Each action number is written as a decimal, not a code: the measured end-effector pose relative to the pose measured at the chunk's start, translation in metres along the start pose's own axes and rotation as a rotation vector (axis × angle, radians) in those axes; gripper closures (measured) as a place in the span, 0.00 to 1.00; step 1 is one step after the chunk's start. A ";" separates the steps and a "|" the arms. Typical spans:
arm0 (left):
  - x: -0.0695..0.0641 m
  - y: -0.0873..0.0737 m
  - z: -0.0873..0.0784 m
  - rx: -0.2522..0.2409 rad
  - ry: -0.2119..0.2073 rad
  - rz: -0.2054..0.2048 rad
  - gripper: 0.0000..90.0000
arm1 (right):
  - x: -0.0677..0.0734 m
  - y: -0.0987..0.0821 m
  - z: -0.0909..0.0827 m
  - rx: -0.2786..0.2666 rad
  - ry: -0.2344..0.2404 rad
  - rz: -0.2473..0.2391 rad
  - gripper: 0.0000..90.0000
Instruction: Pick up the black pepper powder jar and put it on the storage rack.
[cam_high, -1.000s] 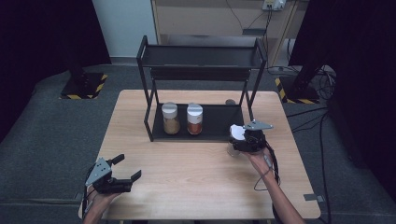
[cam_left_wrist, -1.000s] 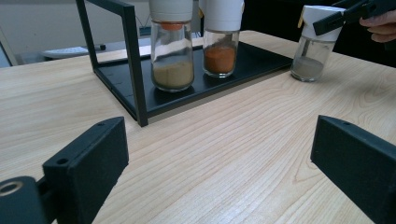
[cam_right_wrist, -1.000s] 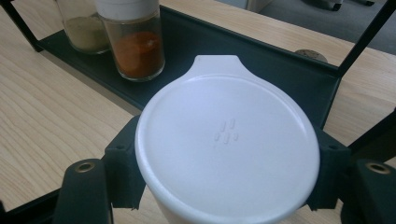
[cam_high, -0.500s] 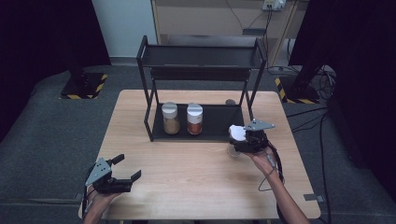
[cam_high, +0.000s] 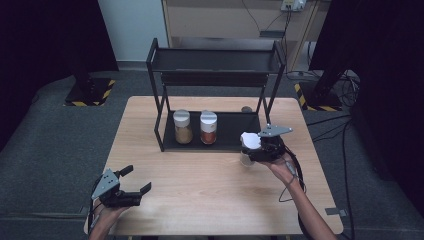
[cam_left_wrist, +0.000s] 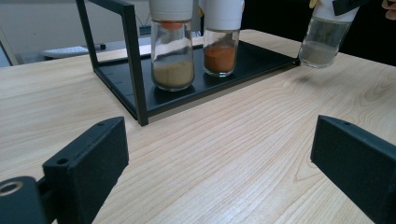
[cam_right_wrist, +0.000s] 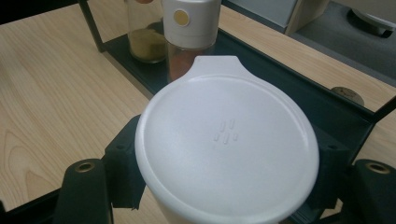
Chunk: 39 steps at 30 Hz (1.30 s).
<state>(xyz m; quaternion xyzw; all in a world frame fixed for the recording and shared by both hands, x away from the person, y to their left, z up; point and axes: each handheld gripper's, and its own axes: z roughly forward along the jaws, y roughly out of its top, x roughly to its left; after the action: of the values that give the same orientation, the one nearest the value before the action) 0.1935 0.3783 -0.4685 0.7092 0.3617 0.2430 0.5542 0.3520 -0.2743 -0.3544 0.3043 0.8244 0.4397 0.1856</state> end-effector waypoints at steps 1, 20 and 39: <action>0.000 0.000 0.000 0.000 0.000 0.000 0.04 | 0.000 0.001 0.001 0.001 0.001 -0.001 0.34; 0.001 -0.001 0.000 0.000 0.001 -0.006 0.04 | -0.012 0.037 0.018 0.001 -0.013 0.007 0.34; 0.001 -0.001 -0.001 -0.002 0.006 -0.012 0.04 | -0.022 0.068 0.042 -0.013 -0.071 0.054 0.34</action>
<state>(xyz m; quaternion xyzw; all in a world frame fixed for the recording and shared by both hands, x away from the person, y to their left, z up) 0.1936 0.3800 -0.4696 0.7058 0.3670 0.2422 0.5555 0.4155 -0.2340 -0.3200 0.3408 0.8059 0.4387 0.2048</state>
